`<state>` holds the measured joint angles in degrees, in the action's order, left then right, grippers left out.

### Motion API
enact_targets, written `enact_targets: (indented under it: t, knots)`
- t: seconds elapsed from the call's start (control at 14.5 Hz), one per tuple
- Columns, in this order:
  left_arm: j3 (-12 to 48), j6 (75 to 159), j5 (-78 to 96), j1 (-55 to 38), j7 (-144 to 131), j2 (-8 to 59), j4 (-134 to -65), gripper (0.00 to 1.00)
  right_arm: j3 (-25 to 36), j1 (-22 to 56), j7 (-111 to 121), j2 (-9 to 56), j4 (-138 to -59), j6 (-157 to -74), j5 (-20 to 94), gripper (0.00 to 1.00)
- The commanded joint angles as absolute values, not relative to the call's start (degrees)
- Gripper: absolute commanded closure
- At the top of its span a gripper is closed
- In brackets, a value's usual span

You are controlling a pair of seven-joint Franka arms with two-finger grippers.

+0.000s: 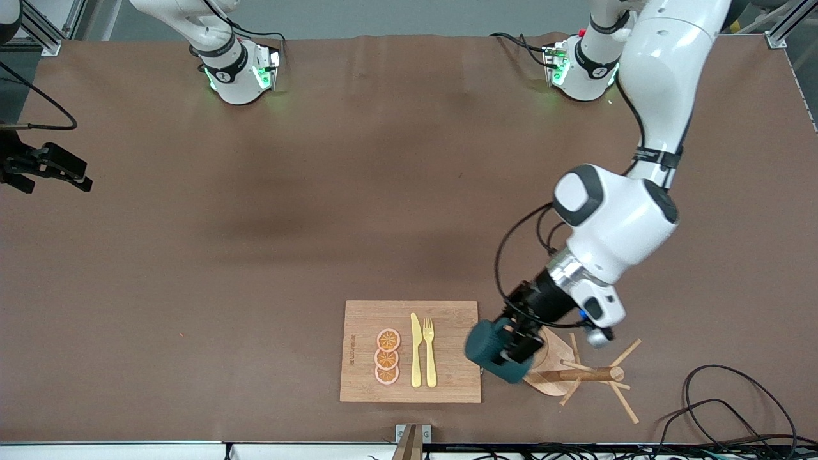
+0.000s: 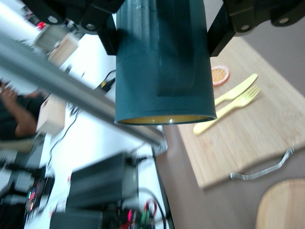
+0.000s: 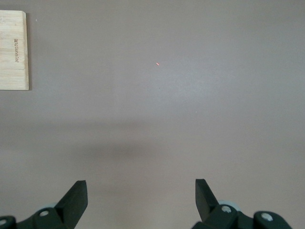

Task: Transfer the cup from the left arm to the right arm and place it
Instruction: 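Lift the teal mug off the stand and carry it over the table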

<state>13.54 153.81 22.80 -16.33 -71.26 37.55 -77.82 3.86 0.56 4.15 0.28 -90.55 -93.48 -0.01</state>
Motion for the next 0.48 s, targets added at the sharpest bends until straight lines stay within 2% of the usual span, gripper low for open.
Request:
enact_targets:
  t: [0.0, 0.41]
  knots:
    - [12.83, 154.16, 14.45, -20.03, -73.56, 36.21, -79.72, 0.47, 3.69, 0.09, 4.31, -0.53, -91.05, -92.9, -0.53, 0.0]
    - [12.31, 154.16, -12.79, -29.61, -82.23, 40.69, -79.8, 0.47, 3.78, -0.18, 4.31, -0.53, -91.14, -92.9, -0.53, 0.0]
